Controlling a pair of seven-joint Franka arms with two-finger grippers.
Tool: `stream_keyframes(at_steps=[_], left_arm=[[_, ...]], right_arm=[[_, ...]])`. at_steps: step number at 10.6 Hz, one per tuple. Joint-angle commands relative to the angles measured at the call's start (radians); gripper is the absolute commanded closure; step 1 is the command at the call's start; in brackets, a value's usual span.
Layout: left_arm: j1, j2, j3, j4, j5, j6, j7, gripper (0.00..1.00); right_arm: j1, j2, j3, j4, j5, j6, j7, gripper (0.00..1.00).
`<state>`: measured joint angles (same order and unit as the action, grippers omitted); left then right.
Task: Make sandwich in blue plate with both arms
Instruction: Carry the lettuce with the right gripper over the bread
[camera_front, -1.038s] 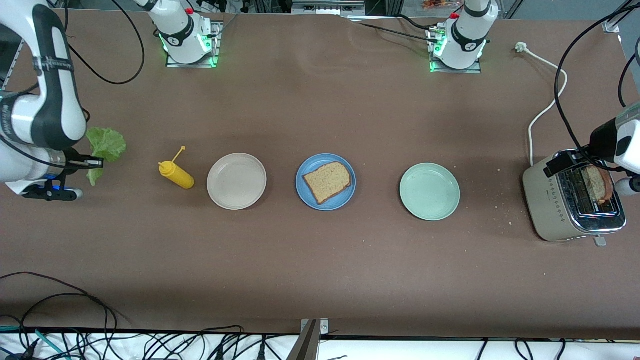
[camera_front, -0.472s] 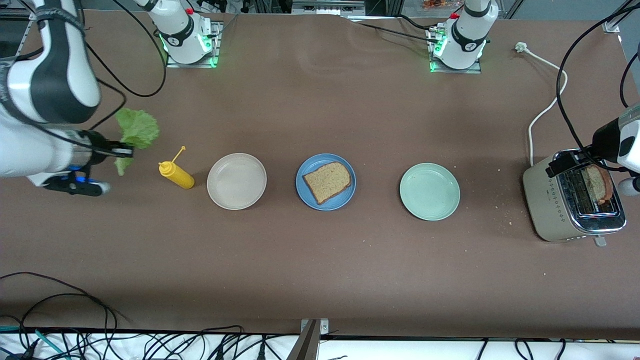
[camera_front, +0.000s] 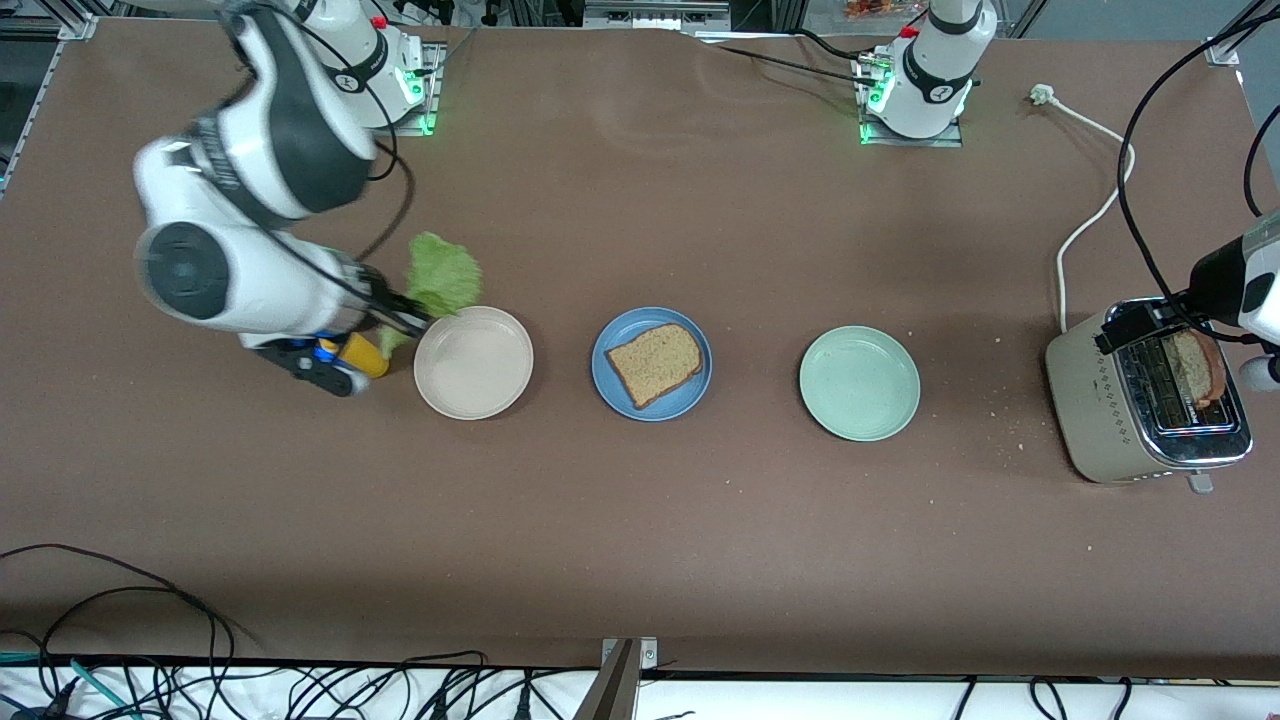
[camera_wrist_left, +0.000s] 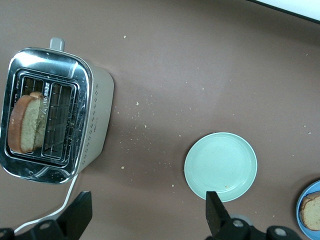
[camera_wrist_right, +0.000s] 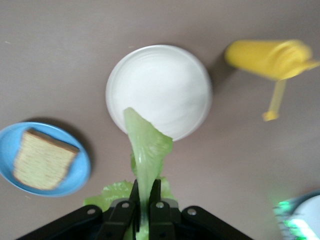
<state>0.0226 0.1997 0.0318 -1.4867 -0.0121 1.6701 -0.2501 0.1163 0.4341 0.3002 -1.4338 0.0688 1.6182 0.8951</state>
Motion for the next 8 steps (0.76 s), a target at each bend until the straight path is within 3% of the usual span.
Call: stream_keyframes(at_steps=[1,5,8], left_arm=[[0.037,0.007,-0.006,0.009,0.024,-0.01,0.074,0.0],[0.068,0.02,-0.006,0.006,0.024,-0.009,0.12,0.0],[0.066,0.021,-0.007,0.002,0.024,-0.009,0.12,0.0]], right_arm=[[0.187,0.15,-0.004,0.03,-0.01,0.29,0.381,1.0],[0.319,0.303,-0.006,0.03,-0.116,0.665,0.736,1.0],[0.355,0.363,-0.006,0.03,-0.142,0.698,0.749,1.0]])
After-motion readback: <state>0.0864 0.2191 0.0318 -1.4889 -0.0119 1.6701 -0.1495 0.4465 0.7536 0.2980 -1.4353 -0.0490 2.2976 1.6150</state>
